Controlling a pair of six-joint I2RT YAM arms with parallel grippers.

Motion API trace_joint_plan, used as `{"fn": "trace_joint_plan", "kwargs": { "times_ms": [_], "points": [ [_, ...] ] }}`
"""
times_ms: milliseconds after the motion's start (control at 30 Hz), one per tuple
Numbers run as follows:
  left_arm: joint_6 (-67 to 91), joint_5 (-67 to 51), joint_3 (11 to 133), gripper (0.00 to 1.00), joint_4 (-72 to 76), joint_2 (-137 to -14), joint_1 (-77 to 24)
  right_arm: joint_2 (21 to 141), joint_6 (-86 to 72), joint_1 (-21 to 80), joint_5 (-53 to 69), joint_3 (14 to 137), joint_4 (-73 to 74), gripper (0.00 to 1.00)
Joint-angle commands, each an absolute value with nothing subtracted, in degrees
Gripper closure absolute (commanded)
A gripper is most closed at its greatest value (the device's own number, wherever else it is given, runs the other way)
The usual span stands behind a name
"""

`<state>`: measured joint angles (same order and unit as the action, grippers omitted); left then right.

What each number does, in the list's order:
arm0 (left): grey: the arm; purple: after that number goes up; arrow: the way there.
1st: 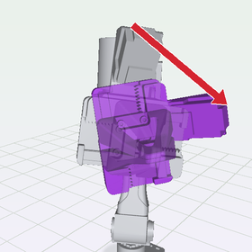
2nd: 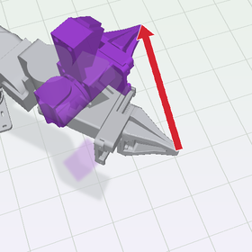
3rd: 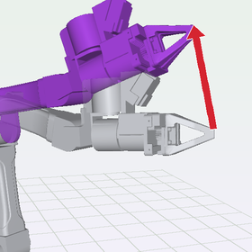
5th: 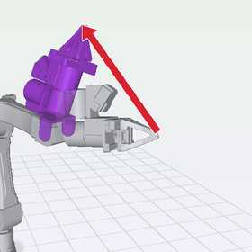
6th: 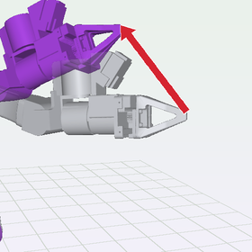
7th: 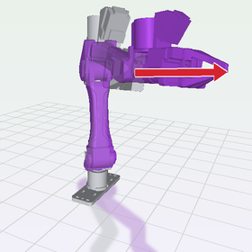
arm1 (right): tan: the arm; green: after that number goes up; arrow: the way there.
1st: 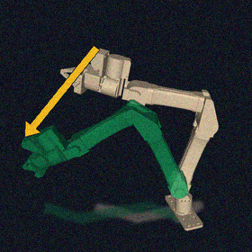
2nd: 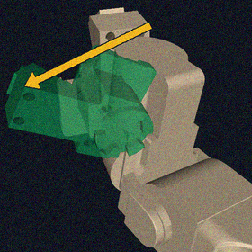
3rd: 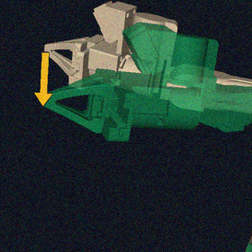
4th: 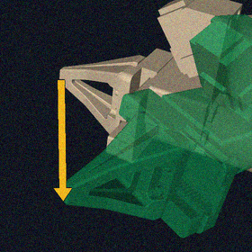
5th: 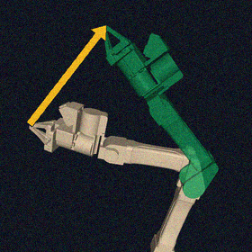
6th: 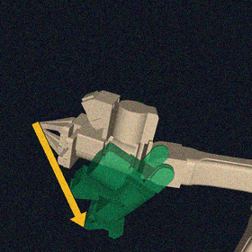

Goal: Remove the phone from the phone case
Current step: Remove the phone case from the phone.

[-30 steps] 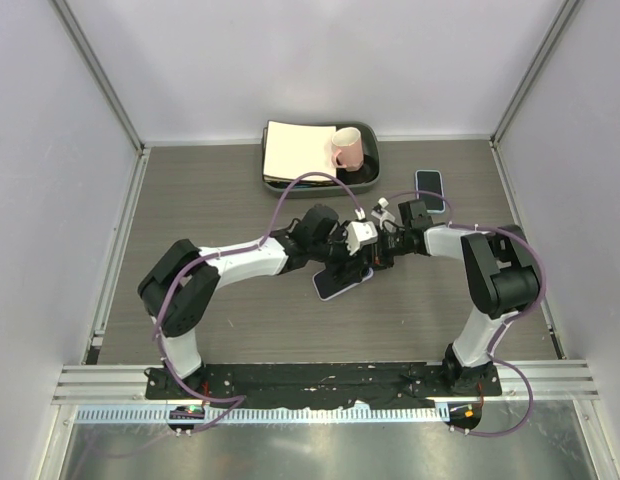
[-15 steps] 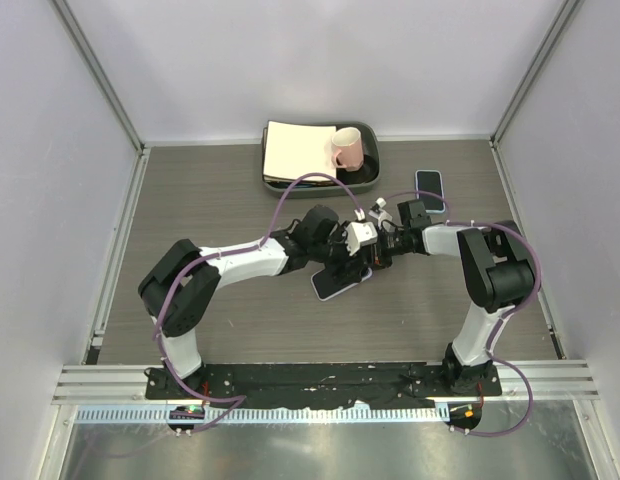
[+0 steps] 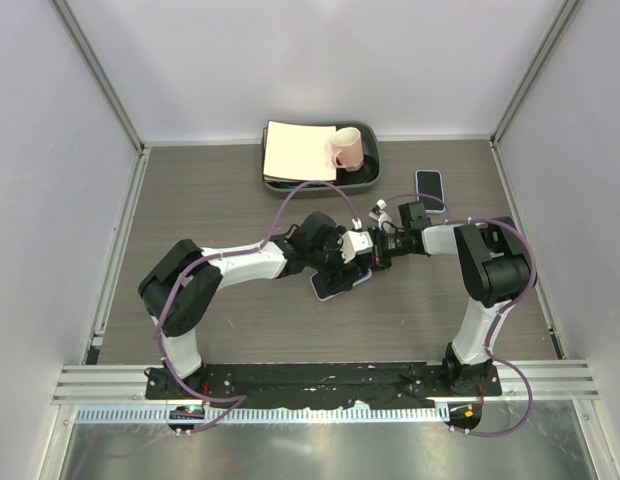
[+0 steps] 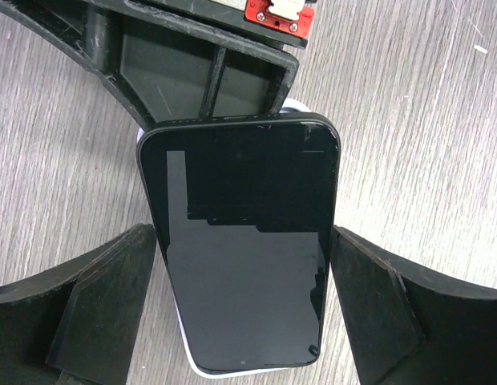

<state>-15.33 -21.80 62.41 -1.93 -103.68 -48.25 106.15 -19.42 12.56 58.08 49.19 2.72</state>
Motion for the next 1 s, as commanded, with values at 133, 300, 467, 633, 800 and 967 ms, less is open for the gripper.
{"fn": "trace_joint_plan", "kwargs": {
  "times_ms": [133, 300, 467, 633, 800, 967],
  "points": [
    [-18.1, -25.7, 60.8, 0.10, -2.2, -102.0, -46.8, 104.9, -19.6, 11.9, 61.4, 49.2, 0.3, 0.99],
    [-18.2, -28.8, 60.3, 0.12, -2.9, -101.6, -46.1, 104.6, -19.7, 11.8, 61.7, 49.0, 0.3, 0.99],
    [-16.5, -29.1, 61.1, 0.32, -2.4, -102.0, -46.0, 104.6, -19.7, 11.8, 61.3, 49.0, 0.3, 0.99],
    [-15.6, -30.0, 62.0, 0.78, -2.1, -102.6, -45.9, 104.3, -19.6, 11.7, 61.0, 49.0, 0.3, 0.99],
    [-14.5, -30.4, 62.1, 1.00, -1.5, -101.8, -45.9, 104.2, -19.4, 11.6, 59.2, 49.0, 0.3, 0.99],
    [-11.8, -32.9, 62.6, 1.00, -1.0, -98.6, -45.6, 105.0, -17.7, 11.1, 55.5, 49.8, 2.5, 0.99]
  ]
}}
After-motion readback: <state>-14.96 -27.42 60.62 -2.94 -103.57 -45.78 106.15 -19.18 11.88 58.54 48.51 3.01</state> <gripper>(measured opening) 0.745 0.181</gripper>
